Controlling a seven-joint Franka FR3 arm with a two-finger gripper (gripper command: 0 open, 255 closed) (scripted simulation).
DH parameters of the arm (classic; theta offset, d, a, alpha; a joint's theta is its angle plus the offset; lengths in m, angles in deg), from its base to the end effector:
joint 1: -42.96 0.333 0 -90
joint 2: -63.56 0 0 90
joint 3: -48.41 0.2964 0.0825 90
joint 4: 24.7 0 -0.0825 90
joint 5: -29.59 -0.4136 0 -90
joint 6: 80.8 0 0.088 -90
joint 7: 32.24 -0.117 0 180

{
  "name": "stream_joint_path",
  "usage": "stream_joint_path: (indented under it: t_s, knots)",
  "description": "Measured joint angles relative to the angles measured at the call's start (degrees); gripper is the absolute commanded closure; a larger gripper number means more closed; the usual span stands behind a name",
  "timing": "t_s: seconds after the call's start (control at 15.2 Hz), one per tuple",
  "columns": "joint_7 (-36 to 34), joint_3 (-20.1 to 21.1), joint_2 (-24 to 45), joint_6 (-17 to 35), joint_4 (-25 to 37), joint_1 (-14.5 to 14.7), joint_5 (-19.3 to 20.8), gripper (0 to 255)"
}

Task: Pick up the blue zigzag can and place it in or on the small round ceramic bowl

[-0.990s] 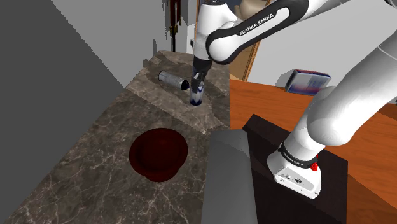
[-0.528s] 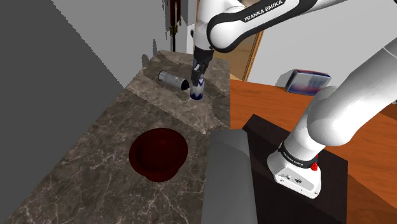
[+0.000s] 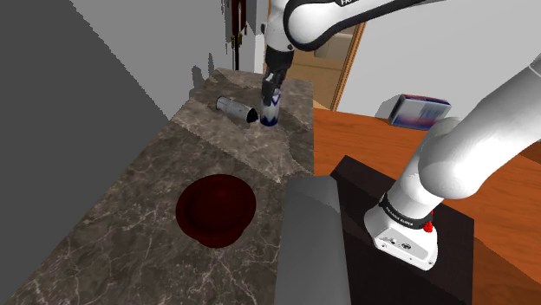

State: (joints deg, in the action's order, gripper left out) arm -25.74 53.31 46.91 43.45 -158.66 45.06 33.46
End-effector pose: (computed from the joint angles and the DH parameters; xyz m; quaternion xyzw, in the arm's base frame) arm 0.4977 0.0582 0.4183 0.9884 0.1333 0.0599 0.0411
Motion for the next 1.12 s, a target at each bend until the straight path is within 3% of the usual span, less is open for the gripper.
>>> stream_joint_path:
  t_s: [0.66, 1.12]
  knots:
    - [0.67, -0.11, -2.04, -7.67, 5.67, 0.12, -0.44, 255]
    - [-7.18, 5.5, -3.6, -10.21, 6.15, 3.32, -1.71, 255]
